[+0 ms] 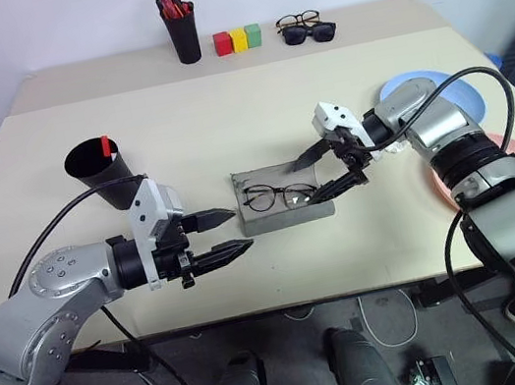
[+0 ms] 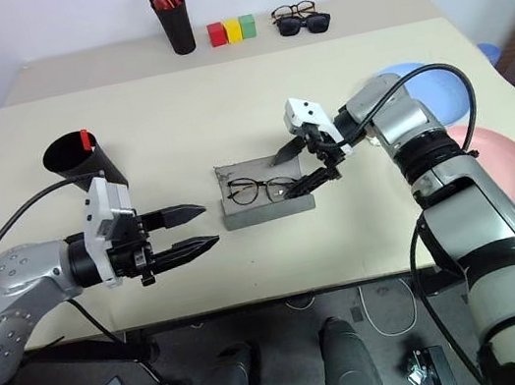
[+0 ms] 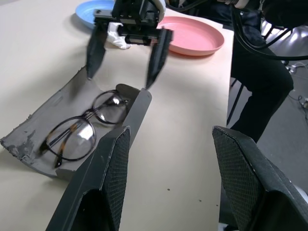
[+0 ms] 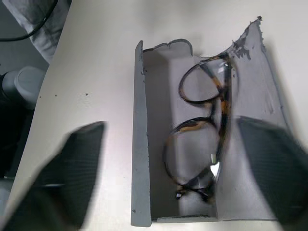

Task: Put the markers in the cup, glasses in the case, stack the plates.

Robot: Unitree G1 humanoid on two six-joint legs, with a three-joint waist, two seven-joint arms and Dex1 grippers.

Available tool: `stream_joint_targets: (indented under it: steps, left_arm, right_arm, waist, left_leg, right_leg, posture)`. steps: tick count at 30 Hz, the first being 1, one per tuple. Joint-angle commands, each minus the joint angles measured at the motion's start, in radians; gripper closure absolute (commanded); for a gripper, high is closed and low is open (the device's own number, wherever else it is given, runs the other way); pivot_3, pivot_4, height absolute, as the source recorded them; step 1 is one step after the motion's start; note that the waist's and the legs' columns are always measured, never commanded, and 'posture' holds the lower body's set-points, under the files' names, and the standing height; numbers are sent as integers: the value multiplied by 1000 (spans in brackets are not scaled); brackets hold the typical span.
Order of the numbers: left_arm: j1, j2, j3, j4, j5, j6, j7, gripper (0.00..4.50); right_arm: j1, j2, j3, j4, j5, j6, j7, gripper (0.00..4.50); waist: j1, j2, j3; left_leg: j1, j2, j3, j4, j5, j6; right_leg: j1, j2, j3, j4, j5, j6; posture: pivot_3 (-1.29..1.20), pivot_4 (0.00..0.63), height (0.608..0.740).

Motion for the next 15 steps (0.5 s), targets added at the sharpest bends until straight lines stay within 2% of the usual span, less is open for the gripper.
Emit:
stream_joint_targets:
  steps: [1, 4, 8, 11, 15]
  left_arm:
    - [-82, -39, -10, 42, 2, 10, 50, 1728]
    - [-164, -86, -66, 114, 70, -2, 92, 1728]
    - [-312, -160, -189, 295, 247, -46, 156, 1728]
    - [-420, -210, -269, 455, 358, -93, 145, 2584]
    - [-615, -322, -351, 768, 515, -201, 158, 4472]
  right_arm:
    - [-1, -61, -108, -123, 57, 124, 1, 93]
    - [81, -141, -201, -309, 120, 272, -37, 93]
    - [332, -255, -380, -632, 198, 427, -181, 93]
    - [586, -283, -541, -863, 222, 460, -323, 27]
    - [961, -257, -663, -1126, 112, 320, -496, 27]
  waist:
    - [7, 0, 0]
    - [18, 0, 0]
    - [43, -1, 0]
    - [48, -1, 0]
    - [54, -1, 0]
  left_leg:
    - [0, 0, 0, 0, 0, 0]
    - [-1, -1, -1, 0, 0, -1]
    - [-1, -1, -1, -1, 0, -1]
    - [-1, -1, 0, -1, 0, 0]
    - [-1, -1, 1, -1, 1, 0]
  right_leg:
    - [0, 0, 0, 0, 0, 0]
    - [0, 0, 0, 0, 0, 0]
    - [1, 0, -1, -2, 0, 0]
    - [1, 0, 0, -2, 0, 0]
    - [1, -1, 0, -2, 0, 1]
  posture:
    - [0, 150, 740]
    - [0, 150, 740]
    - [0, 150, 740]
    - [0, 150, 740]
    - [0, 150, 740]
